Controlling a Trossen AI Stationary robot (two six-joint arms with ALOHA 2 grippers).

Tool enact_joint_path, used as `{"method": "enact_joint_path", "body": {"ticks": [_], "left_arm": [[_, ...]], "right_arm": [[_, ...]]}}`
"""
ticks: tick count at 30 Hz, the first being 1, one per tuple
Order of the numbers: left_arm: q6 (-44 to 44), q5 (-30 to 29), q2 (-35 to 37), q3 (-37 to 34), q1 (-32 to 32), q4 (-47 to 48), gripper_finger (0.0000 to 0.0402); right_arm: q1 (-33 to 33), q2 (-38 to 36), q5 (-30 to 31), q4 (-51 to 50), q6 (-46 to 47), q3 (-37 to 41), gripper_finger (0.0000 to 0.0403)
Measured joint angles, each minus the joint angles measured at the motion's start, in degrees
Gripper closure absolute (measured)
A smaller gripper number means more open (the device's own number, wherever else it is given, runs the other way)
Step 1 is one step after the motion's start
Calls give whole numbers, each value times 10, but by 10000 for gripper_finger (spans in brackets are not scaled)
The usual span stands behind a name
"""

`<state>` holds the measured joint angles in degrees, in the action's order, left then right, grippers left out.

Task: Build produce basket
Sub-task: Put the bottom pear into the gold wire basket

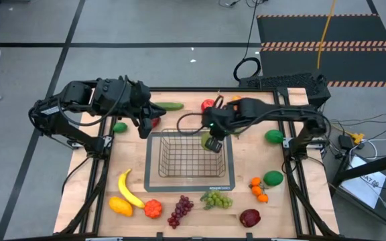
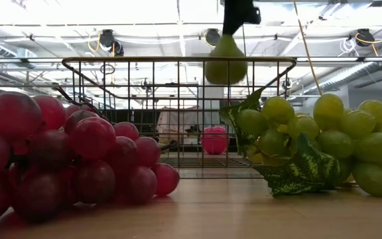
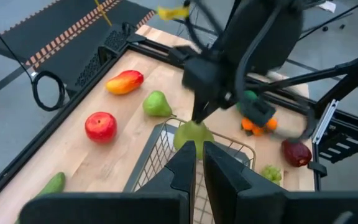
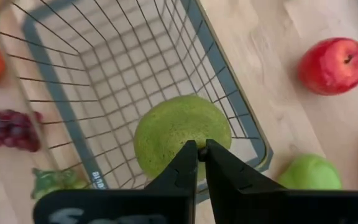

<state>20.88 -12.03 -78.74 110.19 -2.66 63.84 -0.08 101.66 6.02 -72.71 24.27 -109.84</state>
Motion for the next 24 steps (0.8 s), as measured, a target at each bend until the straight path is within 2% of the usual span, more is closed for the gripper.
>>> {"method": "enact_joint_path", "body": {"ticks": [10, 24], "left_arm": [[36, 34, 0, 0, -4, 27, 371], [62, 36, 0, 0, -49, 117, 371]], "right_arm": [[-7, 70, 8, 3, 5, 0, 392], [-10, 118, 15, 9, 5, 10, 380]]}}
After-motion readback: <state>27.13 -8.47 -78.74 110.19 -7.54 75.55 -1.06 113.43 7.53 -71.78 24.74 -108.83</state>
